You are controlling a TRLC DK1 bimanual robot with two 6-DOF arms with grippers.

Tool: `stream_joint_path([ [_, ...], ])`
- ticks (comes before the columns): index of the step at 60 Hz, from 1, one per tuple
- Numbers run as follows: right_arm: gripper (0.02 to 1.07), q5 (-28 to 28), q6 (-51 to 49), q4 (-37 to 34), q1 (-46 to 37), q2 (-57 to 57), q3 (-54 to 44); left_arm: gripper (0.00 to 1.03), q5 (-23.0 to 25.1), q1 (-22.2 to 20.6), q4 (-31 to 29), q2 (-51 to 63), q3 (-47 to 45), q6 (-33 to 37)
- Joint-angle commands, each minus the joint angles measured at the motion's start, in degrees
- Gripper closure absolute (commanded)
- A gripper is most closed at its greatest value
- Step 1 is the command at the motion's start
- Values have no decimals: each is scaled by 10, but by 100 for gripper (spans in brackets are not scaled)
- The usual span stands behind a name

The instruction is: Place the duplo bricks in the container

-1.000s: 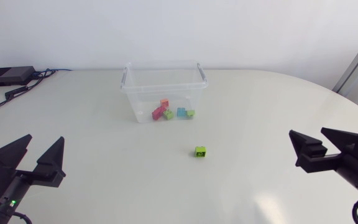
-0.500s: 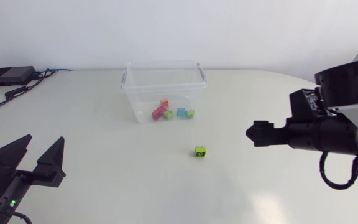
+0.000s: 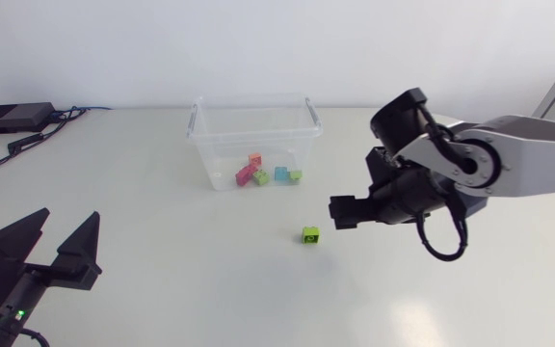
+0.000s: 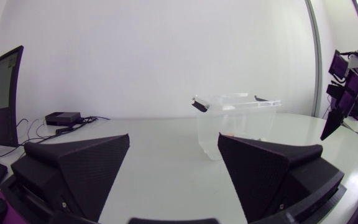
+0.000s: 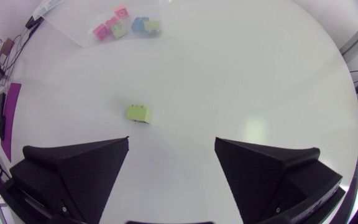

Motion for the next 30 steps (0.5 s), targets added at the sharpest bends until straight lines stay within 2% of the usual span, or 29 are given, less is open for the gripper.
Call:
stream_joint_path([
  [1, 7, 7, 26, -10, 17, 52, 23, 4, 6, -3, 6, -6, -10, 7],
  [30, 7, 7, 61, -43, 67, 246, 157, 4, 6, -3, 6, -6, -10, 7],
])
